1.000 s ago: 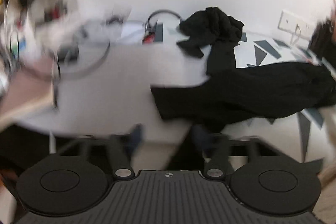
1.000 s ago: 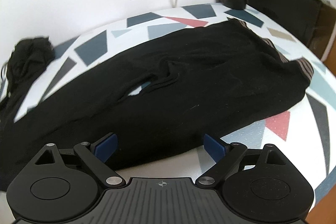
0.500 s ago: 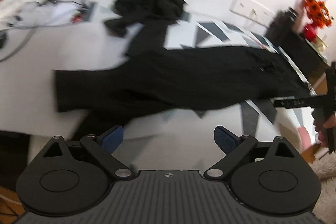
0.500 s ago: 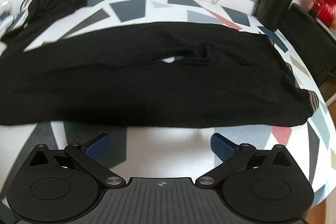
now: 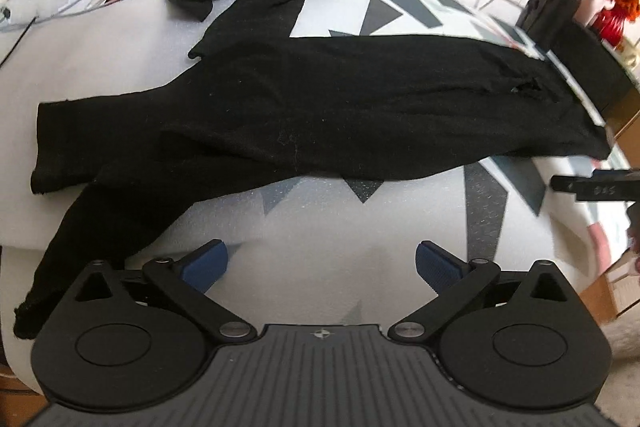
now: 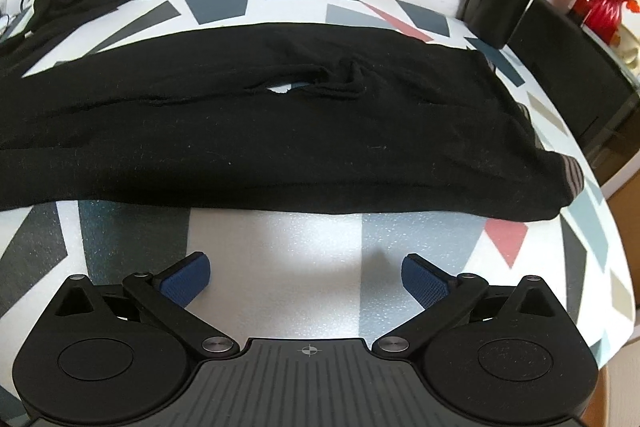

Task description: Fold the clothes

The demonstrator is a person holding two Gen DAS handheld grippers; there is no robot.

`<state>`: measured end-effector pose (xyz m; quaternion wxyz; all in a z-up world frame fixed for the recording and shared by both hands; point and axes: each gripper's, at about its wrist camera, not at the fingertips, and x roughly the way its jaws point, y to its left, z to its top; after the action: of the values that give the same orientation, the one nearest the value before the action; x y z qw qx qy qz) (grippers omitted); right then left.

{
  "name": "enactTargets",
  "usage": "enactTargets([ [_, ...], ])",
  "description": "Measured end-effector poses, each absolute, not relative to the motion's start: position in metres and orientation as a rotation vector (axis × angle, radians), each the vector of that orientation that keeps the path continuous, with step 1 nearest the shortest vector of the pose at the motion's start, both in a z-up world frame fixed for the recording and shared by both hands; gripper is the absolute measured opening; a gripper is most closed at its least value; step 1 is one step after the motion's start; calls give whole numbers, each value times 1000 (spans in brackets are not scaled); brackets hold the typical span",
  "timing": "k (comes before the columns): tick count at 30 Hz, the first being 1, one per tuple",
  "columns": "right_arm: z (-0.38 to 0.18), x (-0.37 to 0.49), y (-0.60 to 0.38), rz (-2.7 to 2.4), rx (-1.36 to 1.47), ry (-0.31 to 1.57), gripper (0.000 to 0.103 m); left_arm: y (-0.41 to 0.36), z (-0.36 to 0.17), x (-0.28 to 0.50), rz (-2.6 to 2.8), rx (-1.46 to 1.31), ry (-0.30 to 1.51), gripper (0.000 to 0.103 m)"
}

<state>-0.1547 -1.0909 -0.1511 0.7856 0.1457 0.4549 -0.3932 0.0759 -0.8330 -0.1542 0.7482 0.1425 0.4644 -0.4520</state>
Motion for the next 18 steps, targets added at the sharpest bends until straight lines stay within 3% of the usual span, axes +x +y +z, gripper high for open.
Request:
enactTargets([
  [8,-155,-166,-1105,-830,465,959,102,-846,-159,58,-919,423,955,103],
  [18,-157,-168,-1105,-809,461,930,102,-849,-160,57,-867,394,948,103],
])
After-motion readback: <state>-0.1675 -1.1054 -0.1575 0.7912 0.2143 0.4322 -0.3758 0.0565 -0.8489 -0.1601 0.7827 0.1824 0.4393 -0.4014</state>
